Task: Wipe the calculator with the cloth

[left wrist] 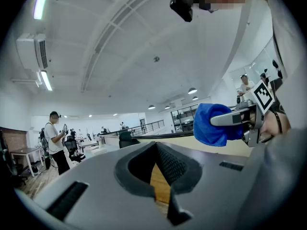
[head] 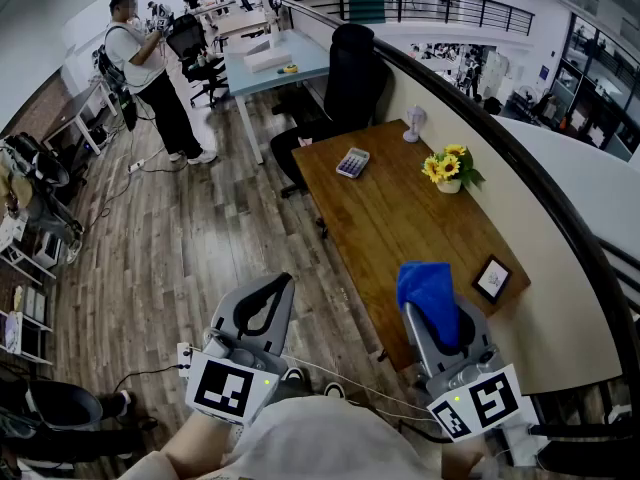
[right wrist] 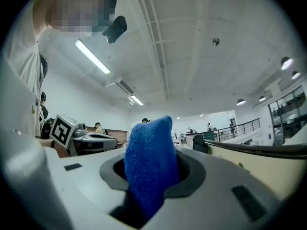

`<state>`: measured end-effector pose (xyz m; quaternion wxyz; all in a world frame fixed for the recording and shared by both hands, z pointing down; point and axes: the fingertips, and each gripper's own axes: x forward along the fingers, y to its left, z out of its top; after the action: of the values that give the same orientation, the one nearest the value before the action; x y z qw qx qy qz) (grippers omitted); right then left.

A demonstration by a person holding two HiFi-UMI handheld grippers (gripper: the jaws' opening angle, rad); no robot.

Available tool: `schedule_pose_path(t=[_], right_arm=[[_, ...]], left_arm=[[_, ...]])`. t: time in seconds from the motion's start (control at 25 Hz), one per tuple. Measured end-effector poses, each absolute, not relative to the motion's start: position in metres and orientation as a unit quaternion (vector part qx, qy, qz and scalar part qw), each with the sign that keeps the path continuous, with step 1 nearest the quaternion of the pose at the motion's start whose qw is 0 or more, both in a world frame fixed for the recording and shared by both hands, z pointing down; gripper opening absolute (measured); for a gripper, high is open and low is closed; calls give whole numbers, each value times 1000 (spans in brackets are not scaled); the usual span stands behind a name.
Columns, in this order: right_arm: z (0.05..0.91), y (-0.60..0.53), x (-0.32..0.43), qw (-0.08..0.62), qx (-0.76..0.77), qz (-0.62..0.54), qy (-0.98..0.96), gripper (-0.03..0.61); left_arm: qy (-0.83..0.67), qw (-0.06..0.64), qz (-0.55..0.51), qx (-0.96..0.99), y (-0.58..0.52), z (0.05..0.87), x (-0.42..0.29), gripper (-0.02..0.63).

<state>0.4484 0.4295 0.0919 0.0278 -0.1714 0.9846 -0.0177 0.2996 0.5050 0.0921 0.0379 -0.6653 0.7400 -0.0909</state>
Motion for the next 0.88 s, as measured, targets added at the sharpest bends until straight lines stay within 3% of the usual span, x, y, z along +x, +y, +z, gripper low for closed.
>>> schedule_pose_path(t=[0.88], right_arm=[[112, 431, 400, 0, -145, -42, 989, 140]], left_arm=[[758, 22, -78, -647, 515, 102, 257, 3]])
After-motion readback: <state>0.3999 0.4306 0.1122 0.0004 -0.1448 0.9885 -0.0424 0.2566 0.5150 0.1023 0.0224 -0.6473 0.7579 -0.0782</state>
